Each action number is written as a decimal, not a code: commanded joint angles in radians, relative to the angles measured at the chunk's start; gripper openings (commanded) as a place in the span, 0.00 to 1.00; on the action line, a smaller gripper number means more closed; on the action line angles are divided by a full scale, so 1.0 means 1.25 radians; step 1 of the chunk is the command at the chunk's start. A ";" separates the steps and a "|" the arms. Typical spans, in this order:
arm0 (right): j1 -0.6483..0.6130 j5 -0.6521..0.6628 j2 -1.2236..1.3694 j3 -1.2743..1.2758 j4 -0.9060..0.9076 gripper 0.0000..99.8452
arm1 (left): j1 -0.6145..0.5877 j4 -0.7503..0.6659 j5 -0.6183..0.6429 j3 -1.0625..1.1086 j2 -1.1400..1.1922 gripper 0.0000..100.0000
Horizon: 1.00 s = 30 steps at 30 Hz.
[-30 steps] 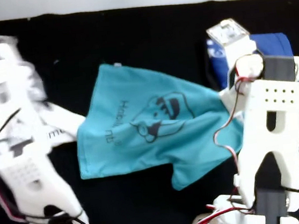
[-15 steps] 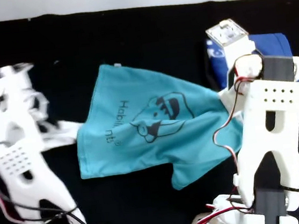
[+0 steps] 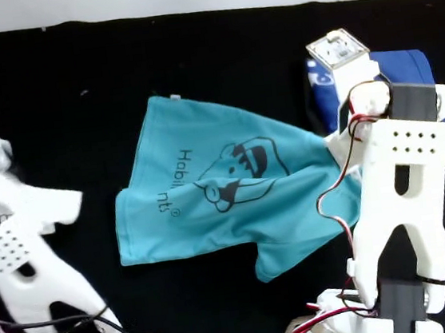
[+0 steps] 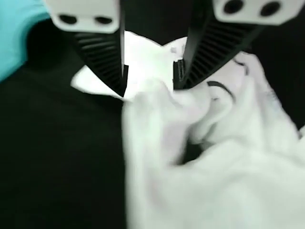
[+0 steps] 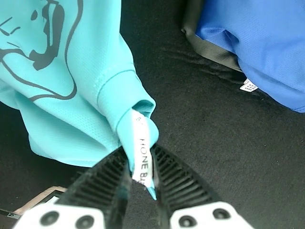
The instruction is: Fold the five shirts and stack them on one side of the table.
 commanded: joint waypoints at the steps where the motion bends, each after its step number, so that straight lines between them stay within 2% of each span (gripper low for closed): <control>1: 0.009 0.006 -0.009 -0.021 0.008 0.01 | 0.144 0.010 0.023 -0.034 -0.118 0.17; 6: 0.009 0.006 -0.009 -0.021 0.008 0.01 | 0.332 -0.039 0.060 -0.035 -0.095 0.17; 8: 0.009 0.006 -0.009 -0.021 0.008 0.01 | 0.387 -0.095 0.068 -0.037 -0.058 0.17; 12: 0.009 0.006 -0.009 -0.020 0.008 0.01 | 0.456 -0.225 0.144 -0.040 0.020 0.17; 18: 0.010 0.006 -0.009 -0.020 0.008 0.01 | 0.483 -0.369 0.226 -0.040 0.104 0.17; 30: 0.009 0.006 -0.009 -0.020 0.009 0.01 | 0.522 -0.524 0.226 -0.040 0.220 0.17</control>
